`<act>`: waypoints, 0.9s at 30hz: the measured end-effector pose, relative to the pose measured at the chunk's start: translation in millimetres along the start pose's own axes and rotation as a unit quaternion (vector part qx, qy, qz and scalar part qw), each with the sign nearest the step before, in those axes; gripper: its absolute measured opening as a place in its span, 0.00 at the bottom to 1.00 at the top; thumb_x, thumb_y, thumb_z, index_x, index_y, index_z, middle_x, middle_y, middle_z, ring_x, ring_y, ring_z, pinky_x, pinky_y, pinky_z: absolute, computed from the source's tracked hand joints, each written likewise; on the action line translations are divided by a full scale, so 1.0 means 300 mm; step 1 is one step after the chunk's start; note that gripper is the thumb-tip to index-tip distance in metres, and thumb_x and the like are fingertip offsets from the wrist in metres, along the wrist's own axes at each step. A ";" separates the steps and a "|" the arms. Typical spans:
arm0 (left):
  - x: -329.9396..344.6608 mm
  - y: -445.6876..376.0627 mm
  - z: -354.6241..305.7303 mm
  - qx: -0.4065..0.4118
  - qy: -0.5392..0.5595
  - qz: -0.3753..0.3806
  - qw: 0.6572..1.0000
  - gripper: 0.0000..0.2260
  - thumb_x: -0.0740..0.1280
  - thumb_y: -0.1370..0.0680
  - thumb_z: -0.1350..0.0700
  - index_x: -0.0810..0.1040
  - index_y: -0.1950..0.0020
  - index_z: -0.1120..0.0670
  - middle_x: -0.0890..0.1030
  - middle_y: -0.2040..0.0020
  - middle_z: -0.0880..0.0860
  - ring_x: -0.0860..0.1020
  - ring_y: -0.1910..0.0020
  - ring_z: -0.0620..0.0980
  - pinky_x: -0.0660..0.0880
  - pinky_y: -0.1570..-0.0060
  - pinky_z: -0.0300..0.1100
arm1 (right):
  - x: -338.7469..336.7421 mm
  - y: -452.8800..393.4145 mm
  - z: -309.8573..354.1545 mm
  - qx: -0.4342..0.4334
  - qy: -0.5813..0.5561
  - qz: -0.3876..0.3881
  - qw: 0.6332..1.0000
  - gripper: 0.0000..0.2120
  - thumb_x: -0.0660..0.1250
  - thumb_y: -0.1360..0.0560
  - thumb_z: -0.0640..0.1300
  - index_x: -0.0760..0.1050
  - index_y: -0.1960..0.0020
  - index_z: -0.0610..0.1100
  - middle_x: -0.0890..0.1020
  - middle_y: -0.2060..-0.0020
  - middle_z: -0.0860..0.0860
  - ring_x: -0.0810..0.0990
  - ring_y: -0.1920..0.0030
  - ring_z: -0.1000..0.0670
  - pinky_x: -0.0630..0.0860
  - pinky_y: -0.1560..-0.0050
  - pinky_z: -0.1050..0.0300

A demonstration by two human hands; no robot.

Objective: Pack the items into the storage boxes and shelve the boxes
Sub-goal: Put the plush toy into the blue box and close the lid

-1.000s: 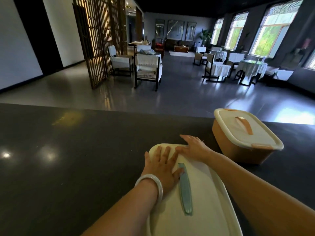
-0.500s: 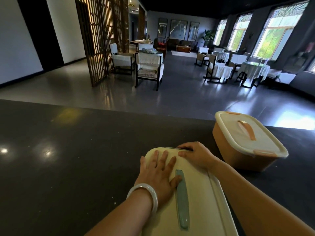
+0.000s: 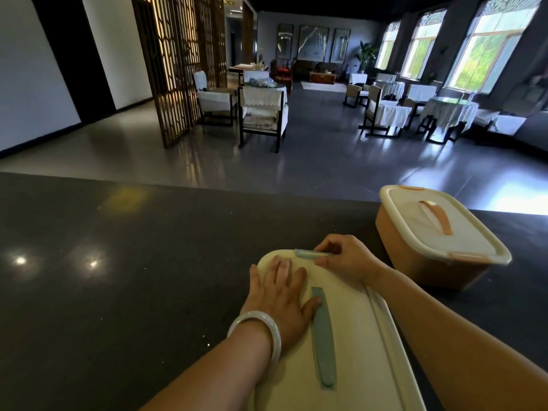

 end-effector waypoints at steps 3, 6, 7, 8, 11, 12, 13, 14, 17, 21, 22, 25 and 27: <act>0.000 0.001 -0.001 0.004 0.002 0.003 1.000 0.32 0.37 0.22 0.33 0.40 0.22 0.47 0.38 0.21 0.51 0.36 0.24 0.54 0.34 0.30 0.64 | 0.006 0.004 -0.006 -0.001 0.008 0.005 1.000 0.07 0.71 0.28 0.51 0.79 0.50 0.56 0.82 0.54 0.58 0.81 0.53 0.58 0.77 0.51 0.60; -0.005 0.001 0.000 0.008 0.011 -0.004 1.000 0.32 0.38 0.22 0.33 0.41 0.22 0.47 0.39 0.21 0.51 0.37 0.23 0.54 0.35 0.30 0.64 | 0.026 0.009 -0.012 0.018 0.053 0.028 0.998 0.08 0.66 0.25 0.56 0.77 0.46 0.60 0.81 0.53 0.60 0.79 0.52 0.59 0.76 0.50 0.58; -0.006 0.000 0.001 0.009 0.012 -0.007 1.000 0.32 0.38 0.22 0.33 0.41 0.22 0.47 0.40 0.21 0.51 0.37 0.23 0.53 0.35 0.30 0.64 | 0.027 0.011 -0.013 0.026 0.067 0.030 0.997 0.09 0.65 0.24 0.57 0.77 0.45 0.60 0.80 0.53 0.60 0.78 0.52 0.59 0.76 0.50 0.57; -0.005 -0.002 0.002 0.011 0.011 -0.011 1.000 0.32 0.38 0.22 0.33 0.42 0.22 0.47 0.40 0.21 0.51 0.37 0.23 0.53 0.35 0.30 0.64 | 0.023 0.015 -0.013 0.033 0.073 0.027 0.996 0.10 0.64 0.24 0.58 0.77 0.44 0.59 0.81 0.52 0.60 0.78 0.52 0.58 0.76 0.49 0.56; 0.001 -0.018 0.007 0.023 0.004 -0.018 1.000 0.33 0.38 0.24 0.31 0.42 0.22 0.46 0.42 0.21 0.50 0.38 0.23 0.53 0.36 0.30 0.64 | 0.013 0.033 -0.020 0.050 0.068 0.021 0.996 0.12 0.64 0.24 0.58 0.78 0.43 0.57 0.82 0.52 0.58 0.79 0.52 0.58 0.77 0.48 0.55; 0.001 -0.028 0.011 0.031 -0.001 -0.019 0.999 0.34 0.37 0.24 0.31 0.43 0.22 0.45 0.42 0.21 0.50 0.39 0.23 0.52 0.37 0.29 0.63 | 0.011 0.043 -0.026 0.058 0.062 0.017 0.996 0.12 0.64 0.24 0.57 0.78 0.43 0.57 0.82 0.52 0.58 0.79 0.52 0.58 0.77 0.49 0.56; -0.004 -0.039 0.013 0.042 -0.005 -0.019 0.999 0.34 0.37 0.25 0.30 0.44 0.22 0.44 0.43 0.21 0.49 0.40 0.23 0.52 0.37 0.29 0.63 | 0.008 0.055 -0.034 0.066 0.055 0.010 0.996 0.11 0.64 0.23 0.57 0.78 0.43 0.57 0.82 0.52 0.58 0.80 0.53 0.58 0.77 0.50 0.56; -0.013 -0.050 0.017 0.054 -0.011 -0.021 0.998 0.34 0.38 0.25 0.29 0.45 0.23 0.44 0.45 0.21 0.49 0.41 0.23 0.51 0.38 0.28 0.62 | 0.002 0.067 -0.042 0.076 0.048 -0.001 0.996 0.10 0.64 0.23 0.57 0.78 0.44 0.58 0.82 0.53 0.58 0.80 0.54 0.58 0.77 0.51 0.56; -0.067 -0.086 0.039 0.065 -0.062 -0.030 0.996 0.36 0.39 0.26 0.28 0.48 0.23 0.44 0.48 0.22 0.51 0.42 0.23 0.52 0.35 0.29 0.60 | -0.024 0.109 -0.076 0.123 0.033 -0.058 0.990 0.10 0.62 0.23 0.58 0.78 0.46 0.57 0.82 0.58 0.57 0.80 0.57 0.56 0.78 0.56 0.55; -0.146 -0.072 0.114 -0.026 -0.117 -0.056 0.991 0.34 0.43 0.23 0.32 0.45 0.22 0.48 0.46 0.21 0.54 0.40 0.23 0.57 0.37 0.29 0.64 | -0.075 0.178 -0.144 0.250 0.043 -0.172 0.952 0.11 0.60 0.22 0.57 0.76 0.46 0.54 0.78 0.61 0.54 0.77 0.62 0.52 0.72 0.63 0.55; -0.154 -0.046 0.130 -0.047 -0.109 -0.063 0.991 0.32 0.44 0.21 0.34 0.45 0.22 0.48 0.45 0.21 0.53 0.40 0.23 0.58 0.38 0.29 0.65 | -0.089 0.202 -0.158 0.285 0.037 -0.204 0.936 0.11 0.60 0.22 0.57 0.76 0.46 0.52 0.77 0.62 0.52 0.75 0.63 0.52 0.70 0.63 0.55; -0.114 0.072 0.180 -0.100 -0.014 -0.056 0.993 0.31 0.45 0.22 0.34 0.45 0.22 0.46 0.42 0.21 0.51 0.38 0.24 0.58 0.39 0.29 0.66 | -0.111 0.269 -0.171 0.352 0.017 -0.271 0.896 0.09 0.61 0.21 0.49 0.73 0.47 0.45 0.74 0.62 0.49 0.73 0.63 0.50 0.70 0.58 0.50; -0.053 0.144 0.188 -0.107 0.050 -0.036 0.992 0.31 0.44 0.22 0.33 0.42 0.23 0.43 0.38 0.22 0.49 0.35 0.24 0.57 0.40 0.29 0.66 | -0.107 0.307 -0.164 0.354 0.007 -0.285 0.891 0.09 0.61 0.22 0.43 0.71 0.42 0.43 0.76 0.55 0.47 0.76 0.54 0.46 0.71 0.53 0.48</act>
Point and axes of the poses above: each hand's wrist, its own y-axis away from the middle knuckle, its own x-axis out of the palm, z = x × y, the point moved 9 cm from there along -y, towards the middle knuckle
